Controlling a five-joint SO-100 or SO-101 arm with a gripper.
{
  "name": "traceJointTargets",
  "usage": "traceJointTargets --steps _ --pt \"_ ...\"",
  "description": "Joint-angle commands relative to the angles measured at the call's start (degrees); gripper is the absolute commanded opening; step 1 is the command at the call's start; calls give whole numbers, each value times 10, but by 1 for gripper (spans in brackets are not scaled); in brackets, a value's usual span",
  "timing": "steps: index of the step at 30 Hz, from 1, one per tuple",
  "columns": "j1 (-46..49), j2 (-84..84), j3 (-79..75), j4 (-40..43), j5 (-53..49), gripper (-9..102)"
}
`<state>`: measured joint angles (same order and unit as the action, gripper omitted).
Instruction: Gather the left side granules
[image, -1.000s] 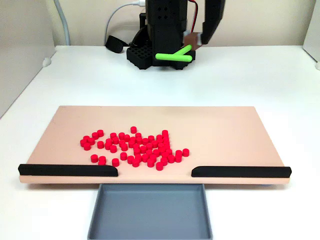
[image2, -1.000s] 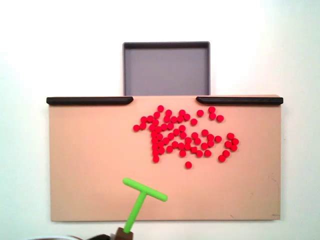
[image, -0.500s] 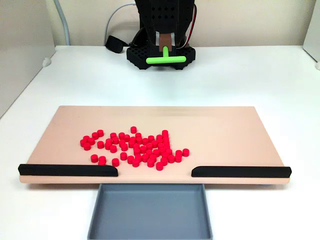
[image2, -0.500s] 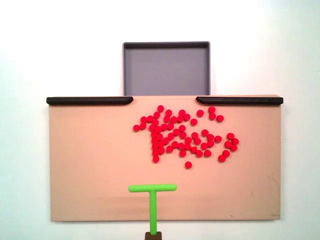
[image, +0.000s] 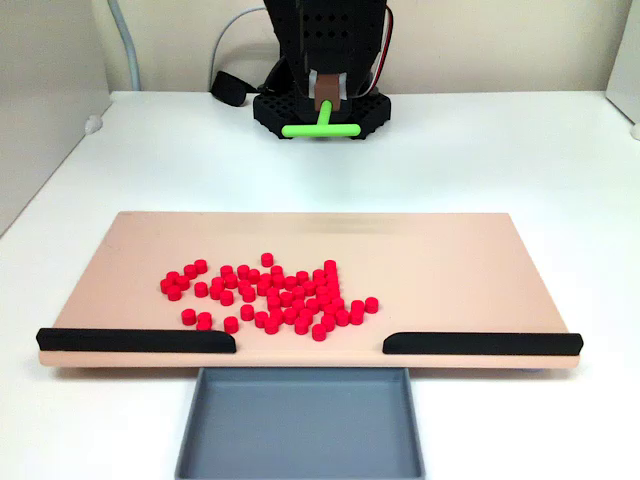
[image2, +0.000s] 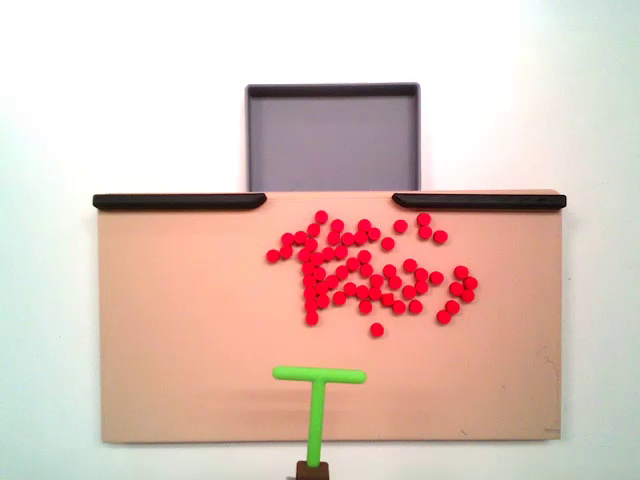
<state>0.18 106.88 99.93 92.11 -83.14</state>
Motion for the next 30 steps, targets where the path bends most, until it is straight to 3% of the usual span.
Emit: traceJointTargets --steps 1,30 --pt "-4 -11 -11 -4 2 0" --pt "14 -3 -13 -33 -63 0"
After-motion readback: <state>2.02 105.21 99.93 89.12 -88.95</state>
